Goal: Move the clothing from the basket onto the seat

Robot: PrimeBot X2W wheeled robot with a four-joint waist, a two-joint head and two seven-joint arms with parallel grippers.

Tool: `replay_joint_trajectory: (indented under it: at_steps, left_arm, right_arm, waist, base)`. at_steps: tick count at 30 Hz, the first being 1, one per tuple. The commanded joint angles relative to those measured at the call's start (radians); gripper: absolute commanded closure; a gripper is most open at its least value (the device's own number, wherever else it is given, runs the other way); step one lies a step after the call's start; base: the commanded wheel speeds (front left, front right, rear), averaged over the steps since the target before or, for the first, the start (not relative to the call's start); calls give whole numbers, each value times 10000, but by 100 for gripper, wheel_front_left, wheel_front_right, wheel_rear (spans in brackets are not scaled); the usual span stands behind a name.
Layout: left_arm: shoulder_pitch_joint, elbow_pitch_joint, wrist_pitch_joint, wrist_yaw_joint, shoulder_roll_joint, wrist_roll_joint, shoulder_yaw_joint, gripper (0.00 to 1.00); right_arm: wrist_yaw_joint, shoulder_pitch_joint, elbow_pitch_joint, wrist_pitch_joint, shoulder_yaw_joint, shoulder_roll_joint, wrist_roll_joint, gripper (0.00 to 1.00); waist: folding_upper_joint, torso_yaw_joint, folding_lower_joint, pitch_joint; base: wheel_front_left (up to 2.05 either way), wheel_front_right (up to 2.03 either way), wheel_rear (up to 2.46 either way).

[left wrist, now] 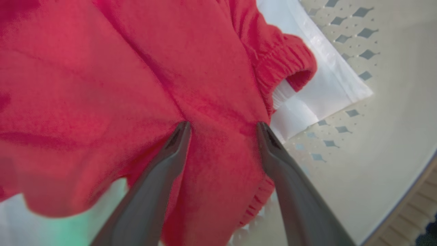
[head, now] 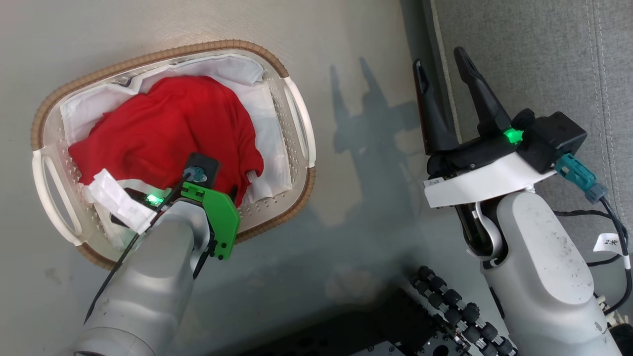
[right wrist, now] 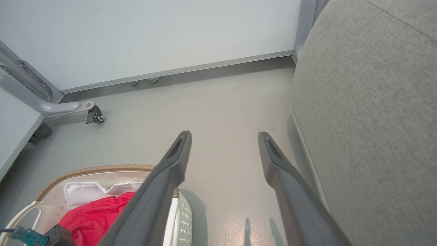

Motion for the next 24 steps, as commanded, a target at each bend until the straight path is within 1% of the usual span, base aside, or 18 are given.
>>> replay_joint_trajectory:
  at_steps: [1,6,11,14,18,24]
  left_arm:
    - [-143,-36,90,-25,119,-76,-163,0]
    - [-421,-8,546,-23,347,-277,-868,0]
    - [-819,252,831,-5,589,12,-1399,0]
    - [-956,413,1237,179,633,242,-1657,0]
    - [-1121,514,1474,505,654,341,-1828,0]
    - [-1262,560,1559,626,730,226,-1824,0]
  right_arm:
    - [-10,-26,32,-47,23,-29,86,0]
    - [-10,-50,57,-47,98,-29,68,0]
    - [-10,-91,62,-47,91,-29,31,0]
    - [-10,-99,69,-47,98,-29,17,0]
    - [-10,-125,63,-47,104,-29,18,0]
    - [-10,-183,21,-47,90,-29,35,0]
  waist:
    - [0,-5,-1,21]
    - [0,-38,-1,138]
    - [0,-54,-1,299]
    - [0,-57,-1,377]
    - [0,-45,-1,467]
    - [0,-27,-1,634]
  base:
    - [0,0,0]
    - [0,0,0]
    - [0,0,0]
    - [0,0,0]
    - [0,0,0]
    - [0,0,0]
